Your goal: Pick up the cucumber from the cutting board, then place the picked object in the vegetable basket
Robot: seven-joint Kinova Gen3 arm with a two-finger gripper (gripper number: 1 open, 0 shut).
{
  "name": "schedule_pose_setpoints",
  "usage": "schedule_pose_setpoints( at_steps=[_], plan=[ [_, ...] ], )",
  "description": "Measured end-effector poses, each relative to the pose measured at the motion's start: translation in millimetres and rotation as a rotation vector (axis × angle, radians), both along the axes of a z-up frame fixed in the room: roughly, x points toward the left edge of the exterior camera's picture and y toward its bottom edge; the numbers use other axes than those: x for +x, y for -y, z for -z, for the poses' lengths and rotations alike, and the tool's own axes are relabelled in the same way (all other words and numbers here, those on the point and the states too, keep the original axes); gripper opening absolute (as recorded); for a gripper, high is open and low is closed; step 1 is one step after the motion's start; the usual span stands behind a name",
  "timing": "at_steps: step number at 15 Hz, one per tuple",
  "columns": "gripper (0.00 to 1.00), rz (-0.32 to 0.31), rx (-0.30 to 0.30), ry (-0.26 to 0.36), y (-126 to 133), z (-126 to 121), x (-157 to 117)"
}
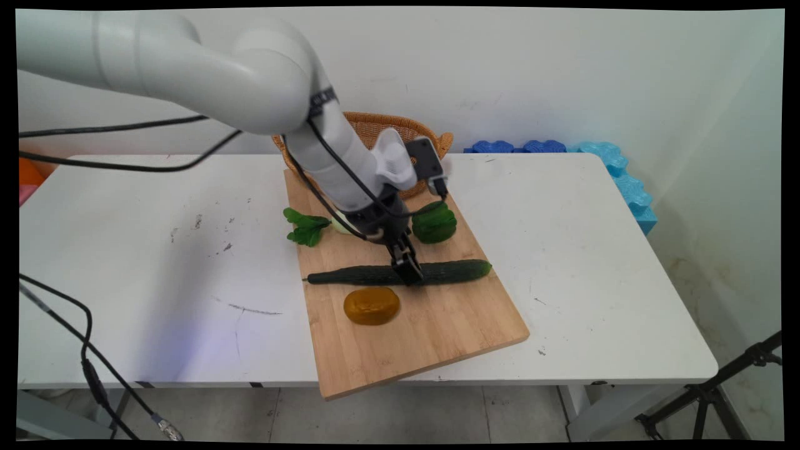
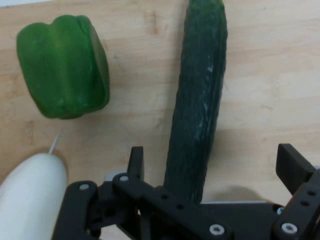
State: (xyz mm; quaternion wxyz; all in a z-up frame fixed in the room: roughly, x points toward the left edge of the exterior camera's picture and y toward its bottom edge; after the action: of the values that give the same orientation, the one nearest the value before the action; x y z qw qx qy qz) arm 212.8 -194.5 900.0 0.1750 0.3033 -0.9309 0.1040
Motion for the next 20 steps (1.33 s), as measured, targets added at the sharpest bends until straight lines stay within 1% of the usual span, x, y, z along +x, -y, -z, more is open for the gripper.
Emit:
schedule_pose_setpoints(
  at_steps=[7,12,15,16,20],
  plan=[
    [1.0,-0.001,0.018,0.032,15.5,39.0,-23.4],
    [1.0,-0.002,0.02,0.054,24.2,58.0,-32.9],
    [1.0,-0.001,0.017,0.064,27.3,64.2,-35.2],
    [0.0,0.001,0.015,0.067,28.0,65.8,-35.6],
    [0.0,0.033,-0.013,0.089,26.8,64.3,-34.5]
  ],
)
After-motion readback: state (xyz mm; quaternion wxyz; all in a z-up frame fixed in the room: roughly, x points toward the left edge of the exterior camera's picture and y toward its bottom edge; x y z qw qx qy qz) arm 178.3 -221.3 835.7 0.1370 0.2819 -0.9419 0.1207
